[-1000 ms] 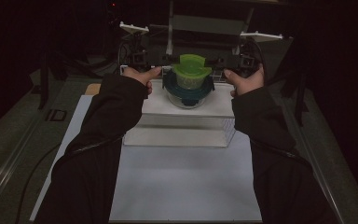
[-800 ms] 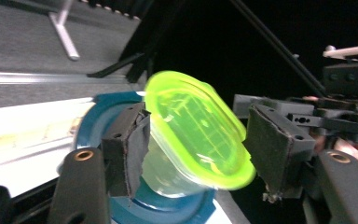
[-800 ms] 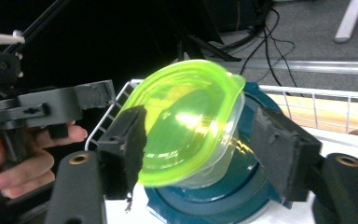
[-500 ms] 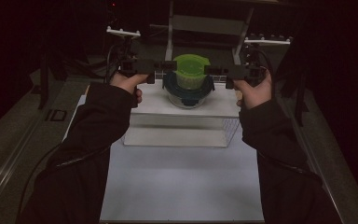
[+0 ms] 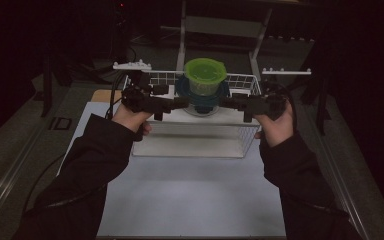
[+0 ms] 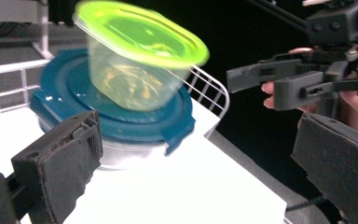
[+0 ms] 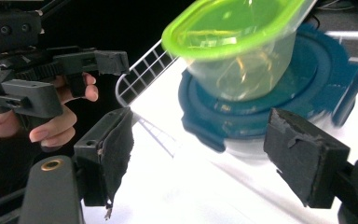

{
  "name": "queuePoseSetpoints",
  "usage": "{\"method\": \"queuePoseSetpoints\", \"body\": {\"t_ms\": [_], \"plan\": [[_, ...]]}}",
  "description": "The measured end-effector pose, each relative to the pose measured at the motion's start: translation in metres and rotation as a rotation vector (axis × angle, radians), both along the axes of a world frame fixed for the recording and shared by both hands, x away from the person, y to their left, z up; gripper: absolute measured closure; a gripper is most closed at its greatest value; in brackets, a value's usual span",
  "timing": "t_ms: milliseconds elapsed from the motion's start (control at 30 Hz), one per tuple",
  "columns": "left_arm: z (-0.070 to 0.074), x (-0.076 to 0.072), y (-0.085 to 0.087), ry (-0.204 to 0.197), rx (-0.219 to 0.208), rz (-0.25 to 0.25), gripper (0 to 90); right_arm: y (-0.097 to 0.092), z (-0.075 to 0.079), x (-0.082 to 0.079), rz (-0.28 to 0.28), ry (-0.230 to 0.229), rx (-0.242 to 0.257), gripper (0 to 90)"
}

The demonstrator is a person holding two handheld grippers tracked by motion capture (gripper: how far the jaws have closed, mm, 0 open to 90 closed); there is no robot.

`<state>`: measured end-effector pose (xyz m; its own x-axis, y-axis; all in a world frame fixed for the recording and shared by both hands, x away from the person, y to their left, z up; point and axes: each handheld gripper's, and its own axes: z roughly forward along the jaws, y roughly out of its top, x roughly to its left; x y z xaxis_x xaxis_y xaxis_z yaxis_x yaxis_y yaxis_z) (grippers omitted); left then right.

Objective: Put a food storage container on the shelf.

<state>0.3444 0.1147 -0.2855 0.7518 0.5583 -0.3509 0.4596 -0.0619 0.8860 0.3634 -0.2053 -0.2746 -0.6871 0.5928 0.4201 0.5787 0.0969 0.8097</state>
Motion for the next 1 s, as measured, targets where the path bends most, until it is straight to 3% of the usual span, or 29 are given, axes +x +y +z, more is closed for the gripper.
{"method": "queuePoseSetpoints", "body": {"t_ms": [133,533,667,767,833,1000], "plan": [[-0.011,-0.013,-0.003,-0.03,-0.005,-0.034,0.9,-0.004,-0.013,-0.01,0.009,-0.001,0.005,23.2],[-0.048,-0.042,-0.015,-0.037,0.036,-0.091,1.0,-0.008,-0.047,-0.041,0.019,-0.04,-0.009,22.6],[-0.065,-0.05,-0.019,-0.048,0.04,-0.121,1.0,-0.009,-0.072,-0.048,0.031,-0.049,0.003,22.6],[-0.075,-0.054,-0.021,-0.065,0.059,-0.13,1.0,-0.009,-0.082,-0.05,0.031,-0.049,-0.012,22.7],[-0.084,-0.056,-0.023,-0.057,0.056,-0.145,1.0,-0.009,-0.098,-0.052,0.038,-0.045,-0.023,21.8],[-0.106,-0.061,-0.027,-0.06,0.076,-0.164,1.5,-0.009,-0.12,-0.055,0.037,-0.028,-0.049,21.5]]}}
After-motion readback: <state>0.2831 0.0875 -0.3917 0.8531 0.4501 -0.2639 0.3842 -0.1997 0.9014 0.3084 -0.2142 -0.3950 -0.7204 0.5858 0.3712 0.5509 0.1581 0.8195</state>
